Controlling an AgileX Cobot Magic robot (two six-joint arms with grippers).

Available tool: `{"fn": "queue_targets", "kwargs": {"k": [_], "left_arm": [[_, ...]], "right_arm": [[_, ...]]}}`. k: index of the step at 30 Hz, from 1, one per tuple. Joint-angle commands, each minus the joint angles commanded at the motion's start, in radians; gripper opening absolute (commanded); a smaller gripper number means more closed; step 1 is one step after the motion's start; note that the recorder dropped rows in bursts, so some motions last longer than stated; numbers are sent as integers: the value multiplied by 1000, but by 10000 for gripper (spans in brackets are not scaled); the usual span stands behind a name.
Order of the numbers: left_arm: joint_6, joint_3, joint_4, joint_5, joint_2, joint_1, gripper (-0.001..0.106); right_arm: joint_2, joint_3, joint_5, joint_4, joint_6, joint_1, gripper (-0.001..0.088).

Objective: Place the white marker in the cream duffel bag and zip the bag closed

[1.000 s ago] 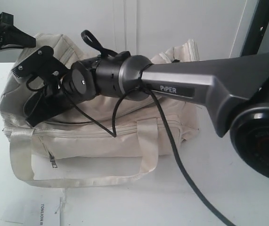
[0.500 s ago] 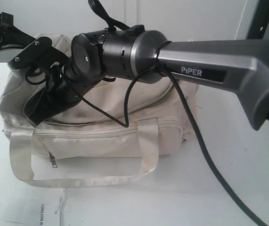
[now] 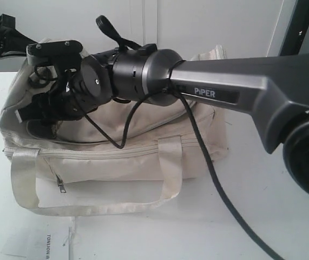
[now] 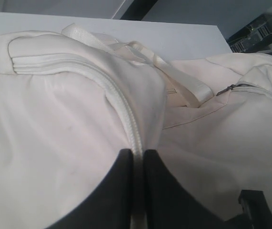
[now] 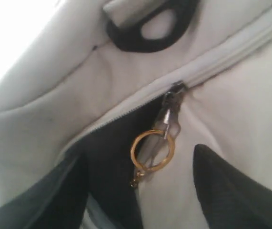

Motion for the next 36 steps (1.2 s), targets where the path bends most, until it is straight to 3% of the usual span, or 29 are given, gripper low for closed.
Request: {"fn": "queue_targets", "kwargs": {"k": [3, 8, 12, 27, 33, 36], "left_arm": [[14, 0, 0, 0, 0, 0, 0], [14, 0, 0, 0, 0, 0, 0], [14, 0, 0, 2, 0, 0, 0], [12, 0, 0, 25, 0, 0, 0], [12, 0, 0, 25, 0, 0, 0], [12, 0, 0, 25, 0, 0, 0]], "right_arm": [[29, -101, 100, -173, 95, 29, 583], [74, -216, 155, -357, 209, 61, 583], [114, -272, 221, -369, 224, 61, 583], [162, -276, 263, -417, 275, 72, 583], [190, -276, 189, -413, 275, 72, 583], [190, -276, 184, -461, 293, 72, 536]]}}
